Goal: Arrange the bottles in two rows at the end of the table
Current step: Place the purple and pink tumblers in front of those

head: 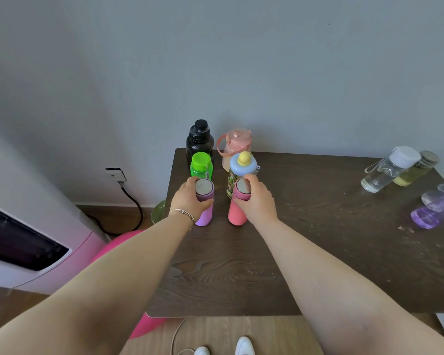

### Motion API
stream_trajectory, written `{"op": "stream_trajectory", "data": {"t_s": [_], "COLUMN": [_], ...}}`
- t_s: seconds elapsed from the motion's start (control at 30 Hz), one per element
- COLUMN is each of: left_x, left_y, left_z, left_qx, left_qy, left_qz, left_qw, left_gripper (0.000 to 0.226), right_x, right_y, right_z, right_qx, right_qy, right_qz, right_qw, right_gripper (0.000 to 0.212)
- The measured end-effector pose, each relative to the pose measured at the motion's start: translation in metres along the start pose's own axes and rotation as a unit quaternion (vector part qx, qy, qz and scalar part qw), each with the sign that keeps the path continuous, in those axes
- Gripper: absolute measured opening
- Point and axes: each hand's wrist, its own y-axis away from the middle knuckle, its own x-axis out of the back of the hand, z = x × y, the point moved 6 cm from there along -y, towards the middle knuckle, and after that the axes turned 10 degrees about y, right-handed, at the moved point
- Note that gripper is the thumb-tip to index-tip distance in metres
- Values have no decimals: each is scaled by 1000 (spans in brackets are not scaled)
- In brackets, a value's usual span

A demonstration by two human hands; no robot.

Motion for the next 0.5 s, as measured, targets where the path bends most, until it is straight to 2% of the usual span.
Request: {"op": "stream_trajectory", "data": {"t_s": [0.33, 0.5], "left_x": [0, -1], "left_y": [-7, -7], "left_z": [-1, 7], "left_qx": [7, -22], "left_qy": [-11, -60], "left_qz": [-27, -48], "left_qw": [1000, 997], "left_gripper": [75, 83], "right_x": [-2, -2], "right_y": [1, 0], "right_z": [4, 2], "right_qx": [-6, 14], "right_qy": [6, 83], "right_qz": [-33, -67], "right_qw": [999, 994], "right_gripper": [64, 81]}}
